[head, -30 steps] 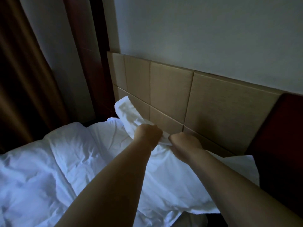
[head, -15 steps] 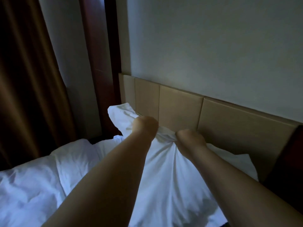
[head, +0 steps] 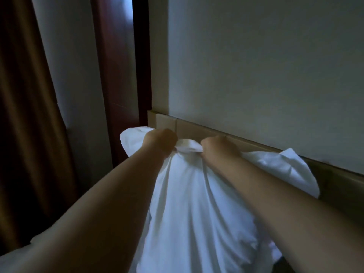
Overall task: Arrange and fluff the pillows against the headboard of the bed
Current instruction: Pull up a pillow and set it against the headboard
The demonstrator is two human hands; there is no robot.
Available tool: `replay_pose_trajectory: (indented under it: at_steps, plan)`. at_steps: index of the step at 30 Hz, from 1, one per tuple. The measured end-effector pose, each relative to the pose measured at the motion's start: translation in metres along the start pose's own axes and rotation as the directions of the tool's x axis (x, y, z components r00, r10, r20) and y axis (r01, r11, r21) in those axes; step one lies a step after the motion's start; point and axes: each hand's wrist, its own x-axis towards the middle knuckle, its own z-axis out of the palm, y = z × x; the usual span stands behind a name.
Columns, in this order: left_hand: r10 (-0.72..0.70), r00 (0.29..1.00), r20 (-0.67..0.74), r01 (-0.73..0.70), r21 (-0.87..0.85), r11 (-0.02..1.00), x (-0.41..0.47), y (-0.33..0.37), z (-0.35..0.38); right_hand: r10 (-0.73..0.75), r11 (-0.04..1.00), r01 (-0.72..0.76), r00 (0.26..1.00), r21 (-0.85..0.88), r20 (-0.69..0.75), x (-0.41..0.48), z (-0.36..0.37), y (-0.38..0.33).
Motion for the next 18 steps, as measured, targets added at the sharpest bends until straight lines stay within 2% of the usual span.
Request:
replay_pose_trajectory:
  at_steps: [7, 12, 15, 18]
  plan:
    - [-0.091, 0.995, 0.04, 0.095, -0.111, 0.989, 0.053, -0.079, 0.038, -0.028, 0.995, 0.02, 0.996, 0.096, 0.083, 0.08, 0.038, -0.062]
    - [-0.157, 0.981, 0.117, 0.176, -0.176, 0.969, 0.072, -0.098, 0.11, -0.019, 0.992, -0.001, 0.988, 0.127, 0.152, 0.105, 0.091, -0.075]
    - [-0.243, 0.955, 0.169, 0.281, -0.262, 0.923, 0.079, -0.105, 0.148, 0.057, 0.996, -0.073, 0.96, 0.049, 0.274, 0.11, 0.125, -0.07]
    - [-0.277, 0.955, 0.11, 0.298, -0.331, 0.895, 0.093, -0.105, 0.16, 0.104, 0.994, -0.093, 0.936, -0.05, 0.337, 0.111, 0.15, -0.061]
